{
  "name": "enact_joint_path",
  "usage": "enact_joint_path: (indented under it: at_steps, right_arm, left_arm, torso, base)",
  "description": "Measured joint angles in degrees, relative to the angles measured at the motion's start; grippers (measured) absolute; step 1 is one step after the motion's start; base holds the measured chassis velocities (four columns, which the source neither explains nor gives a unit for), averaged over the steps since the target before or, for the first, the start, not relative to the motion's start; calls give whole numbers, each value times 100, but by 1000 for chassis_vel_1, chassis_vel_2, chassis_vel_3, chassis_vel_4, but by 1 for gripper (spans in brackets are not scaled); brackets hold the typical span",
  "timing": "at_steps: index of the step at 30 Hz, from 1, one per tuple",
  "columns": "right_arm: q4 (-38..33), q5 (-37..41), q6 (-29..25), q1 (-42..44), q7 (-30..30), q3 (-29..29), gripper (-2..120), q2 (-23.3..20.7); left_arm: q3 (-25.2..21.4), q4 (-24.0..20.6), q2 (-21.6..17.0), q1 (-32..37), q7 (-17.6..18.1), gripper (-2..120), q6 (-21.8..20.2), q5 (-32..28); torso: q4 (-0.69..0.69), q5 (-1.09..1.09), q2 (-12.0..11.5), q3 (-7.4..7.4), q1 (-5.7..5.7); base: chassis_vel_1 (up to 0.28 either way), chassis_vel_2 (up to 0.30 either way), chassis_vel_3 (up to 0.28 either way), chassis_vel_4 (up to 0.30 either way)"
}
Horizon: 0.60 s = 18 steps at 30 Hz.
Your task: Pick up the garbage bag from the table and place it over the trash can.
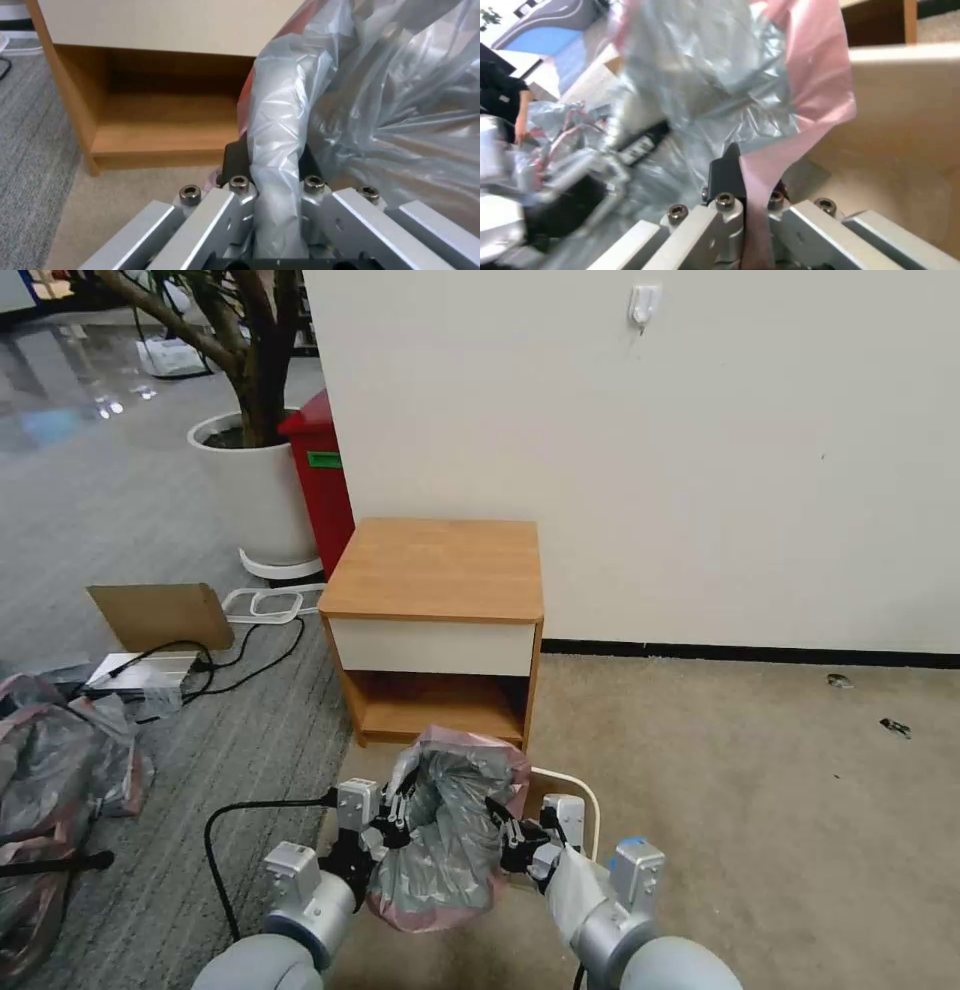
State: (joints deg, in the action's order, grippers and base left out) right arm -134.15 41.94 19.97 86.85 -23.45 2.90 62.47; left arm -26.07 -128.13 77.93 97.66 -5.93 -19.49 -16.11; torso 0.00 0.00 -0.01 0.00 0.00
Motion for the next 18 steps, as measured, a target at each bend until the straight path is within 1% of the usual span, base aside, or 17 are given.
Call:
enact_joint_path:
  at_steps: [6,9,14,15,18]
  right_arm:
    - [-318,8,-6,29,37,-93,0,-118]
    - [-420,131,-14,-50,72,-301,0,-197]
    - [-384,319,-41,-214,73,-534,0,-262]
    - [-302,447,-66,-314,69,-680,0,-324]
    - [-203,540,-97,-380,62,-822,0,-414]
  left_arm:
    - [7,42,-19,-1,0,5,6,75]
    - [8,21,-51,15,0,5,10,87]
    - [27,-9,-55,51,0,5,31,120]
    - [40,-32,-53,92,-5,5,67,156]
    - [40,-81,-53,139,-17,5,112,177]
  torso:
    - [0,0,1,0,0]
    - [0,0,1,0,0]
    - [0,0,1,0,0]
    - [0,0,1,0,0]
    - [0,1,1,0,0]
  base:
    - [0,0,0,0]
    - [0,0,0,0]
    - [0,0,0,0]
    - [0,0,0,0]
    - [0,0,0,0]
